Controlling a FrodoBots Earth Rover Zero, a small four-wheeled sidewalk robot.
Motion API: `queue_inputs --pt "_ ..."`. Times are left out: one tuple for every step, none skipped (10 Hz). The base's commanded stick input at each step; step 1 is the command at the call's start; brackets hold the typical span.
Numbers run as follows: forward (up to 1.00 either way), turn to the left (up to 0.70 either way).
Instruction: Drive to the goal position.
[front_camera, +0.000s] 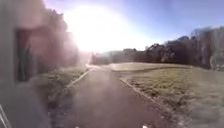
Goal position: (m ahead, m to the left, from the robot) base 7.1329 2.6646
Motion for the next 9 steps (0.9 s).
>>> queue_inputs --pt "0.7 0.0" --pt "0.7 0.0" --pt "0.7 0.0" --pt "0.7 0.0" --pt "0.7 0.0" --pt "0.7 0.0" --pt "0.7 0.0" --pt "0.7 0.0" --pt "0.7 0.0"
